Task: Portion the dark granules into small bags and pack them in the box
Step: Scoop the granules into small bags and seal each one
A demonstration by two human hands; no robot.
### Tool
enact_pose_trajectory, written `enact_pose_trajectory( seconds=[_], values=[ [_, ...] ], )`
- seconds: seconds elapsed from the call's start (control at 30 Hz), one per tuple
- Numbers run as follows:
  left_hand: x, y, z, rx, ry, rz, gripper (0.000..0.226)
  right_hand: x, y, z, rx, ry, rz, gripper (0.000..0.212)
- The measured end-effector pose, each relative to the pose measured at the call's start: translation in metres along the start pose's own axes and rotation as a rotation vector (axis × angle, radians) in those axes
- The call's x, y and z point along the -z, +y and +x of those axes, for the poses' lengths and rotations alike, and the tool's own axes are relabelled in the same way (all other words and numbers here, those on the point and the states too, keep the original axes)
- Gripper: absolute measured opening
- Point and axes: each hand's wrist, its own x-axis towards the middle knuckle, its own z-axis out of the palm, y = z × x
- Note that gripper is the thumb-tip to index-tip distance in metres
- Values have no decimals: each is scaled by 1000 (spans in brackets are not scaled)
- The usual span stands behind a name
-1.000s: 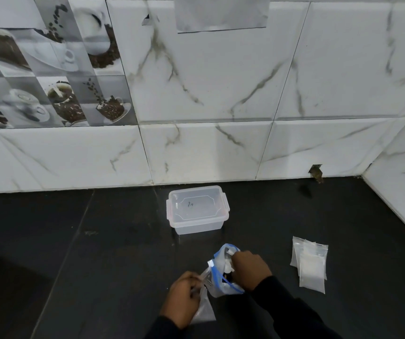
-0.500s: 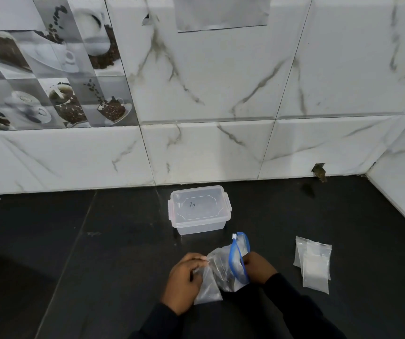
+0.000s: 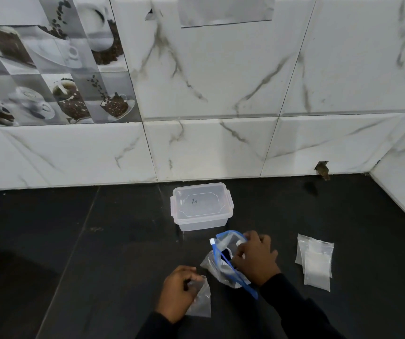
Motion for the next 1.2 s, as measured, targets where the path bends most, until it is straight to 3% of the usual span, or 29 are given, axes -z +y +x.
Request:
enact_pose_trajectory(
  seconds=[0.13, 0.2, 0.3, 0.4, 0.53, 0.63, 0.83, 0.93, 1.0, 1.1, 1.2],
  values=[
    [-2, 3, -3, -3, -11, 24, 15, -7, 3, 4, 43, -62, -110, 19],
    [-1, 7, -5, -1, 0, 24, 13, -12, 6, 7, -18, -79, 31, 10],
    [3, 15, -8, -26, 16, -7, 20, -16, 12, 10, -199, -76, 275, 28],
    [12, 25, -13, -64, -2, -34, 29, -15, 17, 12, -209, -88, 343, 28],
    [20, 39, -18, -145, 6, -41, 31, -12, 17, 8, -172, -55, 290, 12],
    [21, 49, -20, -179, 1, -52, 27, -10, 13, 4, -143, -6, 239, 13],
    [18, 63, -19, -198, 12, -53, 28, -16, 20, 12, -288, -37, 490, 49],
    [17, 70, -18, -241, 20, -34, 37, -23, 26, 17, -275, -73, 485, 53],
    [16, 75, -17, -293, -25, -16, 37, -18, 22, 10, -250, -125, 487, 54],
    [9, 82, -13, -342, -232, 181, 34, -12, 22, 8, -228, -200, 482, 43],
    [-3, 82, -11, -297, -381, 386, 53, -9, 20, 10, -211, -254, 482, 41]
  ],
)
